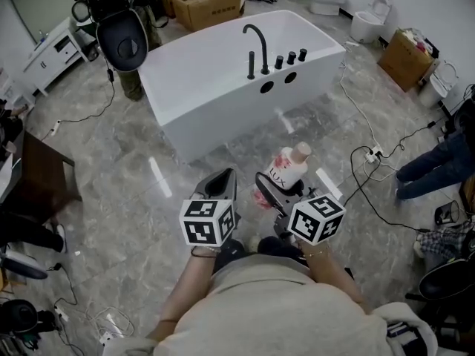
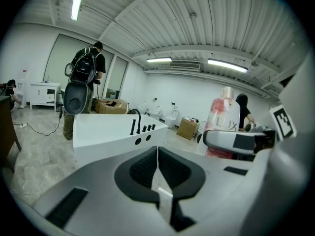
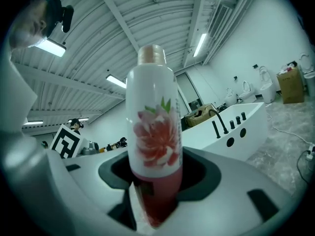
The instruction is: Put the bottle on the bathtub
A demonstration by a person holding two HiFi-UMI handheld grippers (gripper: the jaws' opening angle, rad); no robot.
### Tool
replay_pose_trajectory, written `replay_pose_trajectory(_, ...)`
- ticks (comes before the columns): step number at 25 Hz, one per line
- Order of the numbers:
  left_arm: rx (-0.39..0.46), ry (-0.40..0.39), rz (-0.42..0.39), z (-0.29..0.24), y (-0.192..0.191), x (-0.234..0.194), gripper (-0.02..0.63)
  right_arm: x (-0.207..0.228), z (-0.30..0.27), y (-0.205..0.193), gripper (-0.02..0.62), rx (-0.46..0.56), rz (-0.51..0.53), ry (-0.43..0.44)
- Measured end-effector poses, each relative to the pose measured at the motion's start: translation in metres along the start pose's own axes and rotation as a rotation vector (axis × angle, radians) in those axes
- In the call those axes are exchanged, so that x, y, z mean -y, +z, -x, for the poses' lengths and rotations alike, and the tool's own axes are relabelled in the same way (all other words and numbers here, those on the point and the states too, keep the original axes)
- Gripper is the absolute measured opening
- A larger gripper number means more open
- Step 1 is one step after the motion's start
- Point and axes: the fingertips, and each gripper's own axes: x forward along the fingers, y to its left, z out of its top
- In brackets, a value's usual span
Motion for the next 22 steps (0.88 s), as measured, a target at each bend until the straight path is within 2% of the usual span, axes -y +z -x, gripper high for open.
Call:
replay_pose_trajectory(10,-0.018,0.045,0.066,-0.025,-0.019,0.006,0.011,0.036,0.002,-0.008,0.227,-0.026,-0.035,0.046)
replay_pose_trajectory(16,-0.023,0.055,0.081,-0.044,-0.010,0.006,0.011,0.052,-0.007,-0.001,0.227,-0.038,-0.052,0.072)
replay_pose_trajectory(22,-0.047,0.045,0.085,-0.085,-0.003,-0.014,0.011,0.090,-0.036,0.007,0.227,-0.029,-0.054,0.002)
